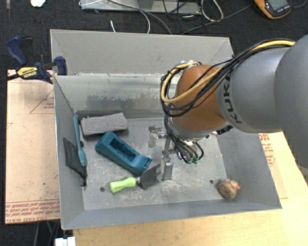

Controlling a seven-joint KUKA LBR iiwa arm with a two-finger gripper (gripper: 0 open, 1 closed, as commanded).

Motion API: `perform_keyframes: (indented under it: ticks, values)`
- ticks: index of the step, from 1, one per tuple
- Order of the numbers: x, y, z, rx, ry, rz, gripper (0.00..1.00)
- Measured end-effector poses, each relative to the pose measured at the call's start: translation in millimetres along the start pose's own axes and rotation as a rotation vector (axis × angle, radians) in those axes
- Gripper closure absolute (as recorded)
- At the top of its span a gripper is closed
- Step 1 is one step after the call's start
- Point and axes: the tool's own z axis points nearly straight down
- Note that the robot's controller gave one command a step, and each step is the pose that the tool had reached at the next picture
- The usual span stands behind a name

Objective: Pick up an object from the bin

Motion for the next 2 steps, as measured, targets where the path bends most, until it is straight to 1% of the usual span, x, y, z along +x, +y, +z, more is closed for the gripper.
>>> perform_keyframes:
  ticks: [1,2]
  values:
    - [13.0,33.4,41.2,0.001,0.001,-0.117,0.00]
    - [5.3,73.9,52.4,-0.001,0.001,0.020,1.00]
